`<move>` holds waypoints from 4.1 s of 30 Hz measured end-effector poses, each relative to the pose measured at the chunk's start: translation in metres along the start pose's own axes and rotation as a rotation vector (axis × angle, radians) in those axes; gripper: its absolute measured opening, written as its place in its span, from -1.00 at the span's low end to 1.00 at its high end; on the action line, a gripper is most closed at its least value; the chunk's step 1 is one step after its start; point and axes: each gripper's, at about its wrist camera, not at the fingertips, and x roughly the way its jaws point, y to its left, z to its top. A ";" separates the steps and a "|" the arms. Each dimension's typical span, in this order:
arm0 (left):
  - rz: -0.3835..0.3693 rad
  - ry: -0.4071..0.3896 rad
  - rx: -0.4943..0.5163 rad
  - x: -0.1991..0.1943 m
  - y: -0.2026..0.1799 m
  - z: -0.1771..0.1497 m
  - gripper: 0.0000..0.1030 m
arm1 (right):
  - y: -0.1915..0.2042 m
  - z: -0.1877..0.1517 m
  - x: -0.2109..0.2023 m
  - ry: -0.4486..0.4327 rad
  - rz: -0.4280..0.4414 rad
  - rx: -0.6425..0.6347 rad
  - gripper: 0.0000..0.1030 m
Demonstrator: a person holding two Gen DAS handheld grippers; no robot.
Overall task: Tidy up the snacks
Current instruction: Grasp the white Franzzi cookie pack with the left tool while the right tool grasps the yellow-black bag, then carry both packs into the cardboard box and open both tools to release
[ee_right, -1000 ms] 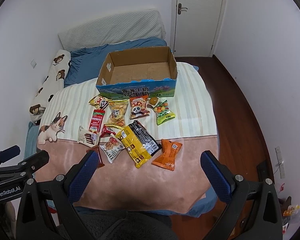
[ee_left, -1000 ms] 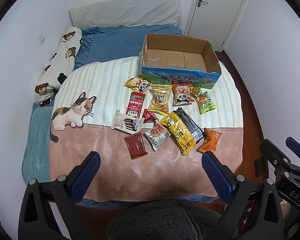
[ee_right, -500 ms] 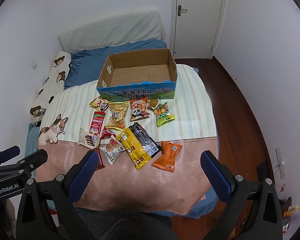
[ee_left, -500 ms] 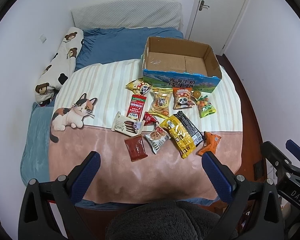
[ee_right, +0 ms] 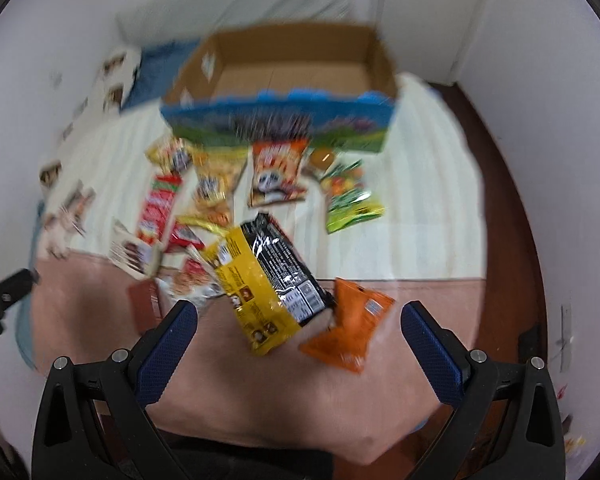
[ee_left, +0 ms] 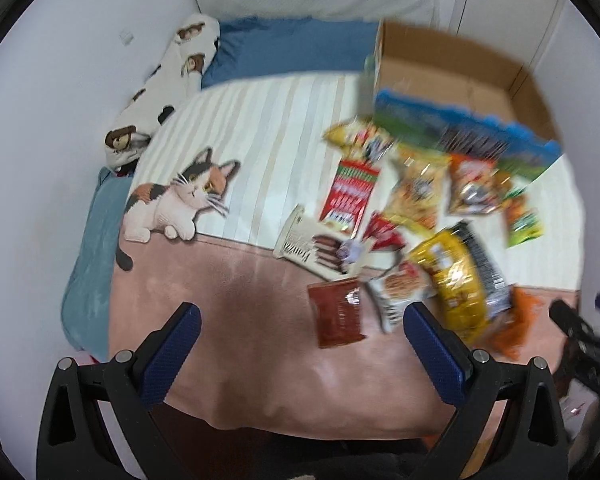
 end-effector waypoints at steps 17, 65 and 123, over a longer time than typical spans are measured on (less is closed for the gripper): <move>-0.352 0.434 -0.545 0.192 0.063 0.017 1.00 | 0.054 0.020 0.181 0.291 0.006 -0.168 1.00; -0.112 0.084 -0.089 0.072 0.091 0.014 0.08 | 0.085 -0.063 0.194 0.174 0.124 0.317 0.71; -0.368 0.291 0.125 0.168 -0.175 0.357 0.49 | -0.051 0.281 0.254 0.219 0.141 0.303 0.74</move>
